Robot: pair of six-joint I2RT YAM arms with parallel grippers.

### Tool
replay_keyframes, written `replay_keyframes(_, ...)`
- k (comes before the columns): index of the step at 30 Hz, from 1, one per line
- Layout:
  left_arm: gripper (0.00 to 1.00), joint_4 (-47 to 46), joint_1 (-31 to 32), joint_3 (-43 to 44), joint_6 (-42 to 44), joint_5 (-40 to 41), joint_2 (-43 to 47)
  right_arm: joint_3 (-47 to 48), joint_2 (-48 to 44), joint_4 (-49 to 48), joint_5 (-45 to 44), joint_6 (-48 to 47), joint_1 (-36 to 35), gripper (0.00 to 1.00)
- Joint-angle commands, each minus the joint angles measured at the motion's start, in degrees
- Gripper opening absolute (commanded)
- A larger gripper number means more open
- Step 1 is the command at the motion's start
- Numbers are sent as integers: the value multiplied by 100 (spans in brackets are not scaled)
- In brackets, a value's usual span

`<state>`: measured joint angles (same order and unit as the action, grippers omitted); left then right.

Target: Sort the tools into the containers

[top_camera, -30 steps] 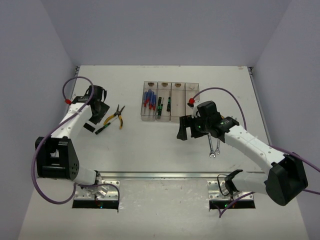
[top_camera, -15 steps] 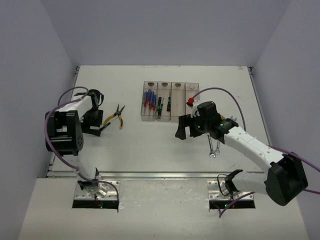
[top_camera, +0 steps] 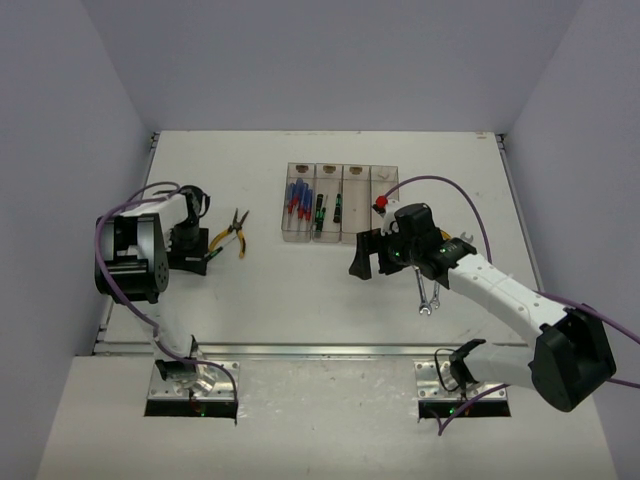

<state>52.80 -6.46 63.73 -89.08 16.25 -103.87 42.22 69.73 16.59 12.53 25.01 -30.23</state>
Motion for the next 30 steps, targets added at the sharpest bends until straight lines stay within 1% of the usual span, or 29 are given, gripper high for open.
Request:
replay_keyframes(1,56,-67,4,-227,-83,-86,-108,6,-136,-243,73,-75,8,93)
replay_keyframes(4,54,-123,-5,-375,-110,-90,-29,-3,-153,-249,77,-72,3,93)
replay_keyframes(11,28,-64,0,-565,-163,161,333,-29,-162,-279,69,-57,4,93)
replay_keyframes(15,17,-110,-5,-809,-163,236,645,-29,-154,-296,40,-48,0,93)
replay_keyframes(18,3,-196,-5,-1050,-163,242,898,-29,-139,-296,40,-35,-1,93)
replay_keyframes(19,0,-214,-5,-1101,-167,239,966,-29,-136,-296,47,-36,4,93)
replay_keyframes(24,0,-323,-5,-1311,-66,337,1595,-29,-127,-304,46,-32,1,93)
replay_keyframes(26,0,-363,-5,-1238,87,564,2067,-23,-107,-305,67,-24,0,93)
replay_keyframes(28,0,-525,1,-1185,500,717,2575,-21,-95,-311,74,-16,-1,93)
replay_keyframes(30,0,-978,55,-1134,1076,822,3008,-28,-99,-336,95,-13,7,93)
